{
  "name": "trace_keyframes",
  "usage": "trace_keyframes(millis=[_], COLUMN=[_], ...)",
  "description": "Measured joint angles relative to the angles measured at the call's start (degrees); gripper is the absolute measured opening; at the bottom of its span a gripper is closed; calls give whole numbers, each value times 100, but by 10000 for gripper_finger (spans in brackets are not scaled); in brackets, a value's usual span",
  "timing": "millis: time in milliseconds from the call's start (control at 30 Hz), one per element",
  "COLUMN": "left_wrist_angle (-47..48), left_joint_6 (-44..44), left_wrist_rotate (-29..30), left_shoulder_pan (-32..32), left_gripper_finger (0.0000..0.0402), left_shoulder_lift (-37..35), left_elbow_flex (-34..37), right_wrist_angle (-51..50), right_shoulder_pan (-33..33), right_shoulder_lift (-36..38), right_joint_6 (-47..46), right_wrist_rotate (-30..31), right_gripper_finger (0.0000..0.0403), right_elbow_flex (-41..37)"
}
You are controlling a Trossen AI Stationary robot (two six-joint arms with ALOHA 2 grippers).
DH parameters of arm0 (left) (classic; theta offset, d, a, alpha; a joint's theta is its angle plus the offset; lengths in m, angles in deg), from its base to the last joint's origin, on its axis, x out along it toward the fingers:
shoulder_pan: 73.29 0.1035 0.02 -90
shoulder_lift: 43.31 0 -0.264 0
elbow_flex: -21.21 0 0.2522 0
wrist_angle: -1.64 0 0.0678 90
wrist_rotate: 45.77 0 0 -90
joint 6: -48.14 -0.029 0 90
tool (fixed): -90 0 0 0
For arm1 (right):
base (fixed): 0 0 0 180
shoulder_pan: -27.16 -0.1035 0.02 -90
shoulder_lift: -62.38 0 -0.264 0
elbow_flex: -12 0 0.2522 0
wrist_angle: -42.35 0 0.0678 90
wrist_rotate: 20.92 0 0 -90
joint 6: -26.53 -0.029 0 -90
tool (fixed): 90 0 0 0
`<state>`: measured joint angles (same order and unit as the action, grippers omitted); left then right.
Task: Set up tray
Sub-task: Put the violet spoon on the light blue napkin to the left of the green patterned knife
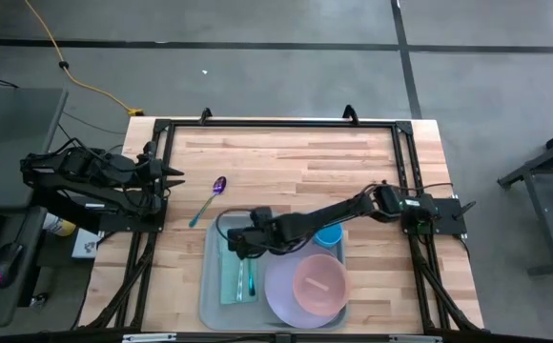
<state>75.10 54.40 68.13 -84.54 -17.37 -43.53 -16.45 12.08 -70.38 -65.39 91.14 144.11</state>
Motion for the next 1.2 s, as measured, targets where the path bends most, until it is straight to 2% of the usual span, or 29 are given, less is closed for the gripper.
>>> trace_keyframes(millis=[233,367,500,700,1033,1200], left_wrist_angle=[4,5,5,4,-2,-17], left_joint_6=[0,-83,-149,-153,-130,317], left_wrist_rotate=[54,163,265,704,1013,1021], left_shoulder_pan=[-1,-1,-1,1,1,-1], left_gripper_finger=[124,124,124,124,124,124], left_shoulder_lift=[1,-1,1,1,6,8], left_elbow_flex=[0,0,0,0,0,0], right_wrist_angle=[-50,-208,-590,-1228,-2851,-2851], right_shoulder_pan=[209,389,594,763,879,722], right_shoulder_lift=[676,1056,1464,2206,3824,5043], right_joint_6=[1134,1840,2612,4063,5215,5488], right_wrist_rotate=[897,1211,1129,1045,1083,1449], right_gripper_finger=[78,77,70,7,0,0], right_elbow_flex=[0,0,0,0,-1,-561])
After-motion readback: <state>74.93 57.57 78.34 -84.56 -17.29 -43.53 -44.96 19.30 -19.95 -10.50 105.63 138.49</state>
